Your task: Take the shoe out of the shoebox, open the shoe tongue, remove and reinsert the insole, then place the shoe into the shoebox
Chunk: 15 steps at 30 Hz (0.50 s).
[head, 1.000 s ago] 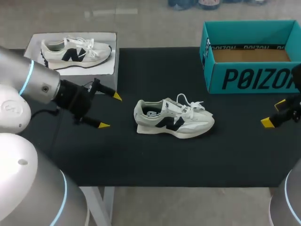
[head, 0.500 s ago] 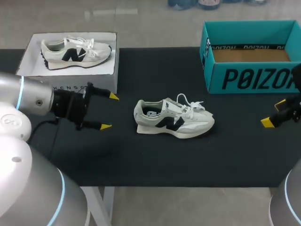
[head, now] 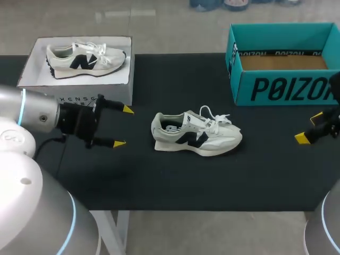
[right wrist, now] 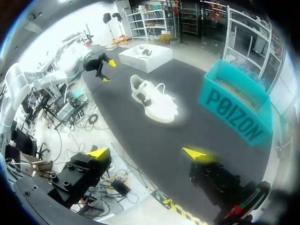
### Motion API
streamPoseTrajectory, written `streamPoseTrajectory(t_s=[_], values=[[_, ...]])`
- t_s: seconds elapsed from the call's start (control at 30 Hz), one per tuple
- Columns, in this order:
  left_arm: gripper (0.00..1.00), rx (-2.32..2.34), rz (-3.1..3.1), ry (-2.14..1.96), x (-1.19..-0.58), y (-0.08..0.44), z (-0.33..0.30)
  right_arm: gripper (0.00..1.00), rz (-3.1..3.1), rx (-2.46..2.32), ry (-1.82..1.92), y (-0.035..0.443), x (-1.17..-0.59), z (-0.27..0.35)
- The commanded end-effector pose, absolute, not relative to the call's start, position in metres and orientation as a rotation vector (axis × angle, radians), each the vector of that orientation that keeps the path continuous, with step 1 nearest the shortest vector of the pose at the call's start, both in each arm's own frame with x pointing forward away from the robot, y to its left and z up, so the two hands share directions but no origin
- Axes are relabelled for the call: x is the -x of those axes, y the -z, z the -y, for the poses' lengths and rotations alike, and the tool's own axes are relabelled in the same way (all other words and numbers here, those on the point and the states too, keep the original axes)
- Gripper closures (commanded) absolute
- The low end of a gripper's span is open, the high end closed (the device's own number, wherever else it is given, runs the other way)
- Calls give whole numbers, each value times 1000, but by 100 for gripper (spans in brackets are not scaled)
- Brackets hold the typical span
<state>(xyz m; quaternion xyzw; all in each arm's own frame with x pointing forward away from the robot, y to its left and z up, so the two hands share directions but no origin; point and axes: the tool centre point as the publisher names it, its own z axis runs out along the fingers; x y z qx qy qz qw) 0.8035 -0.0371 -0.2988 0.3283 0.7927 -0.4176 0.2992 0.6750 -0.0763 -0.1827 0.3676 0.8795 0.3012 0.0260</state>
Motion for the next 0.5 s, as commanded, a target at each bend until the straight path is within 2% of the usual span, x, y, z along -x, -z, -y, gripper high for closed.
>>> streamPoseTrajectory(t_s=[0.03, 0.5], values=[[0, -759, -2154, 1227, -812, 309, 36, 0, -2708, -1137, -931, 184, -670, 77], [0, -580, -2304, 1561, -835, 336, 42, 0, -2708, -1137, -931, 184, -670, 77]])
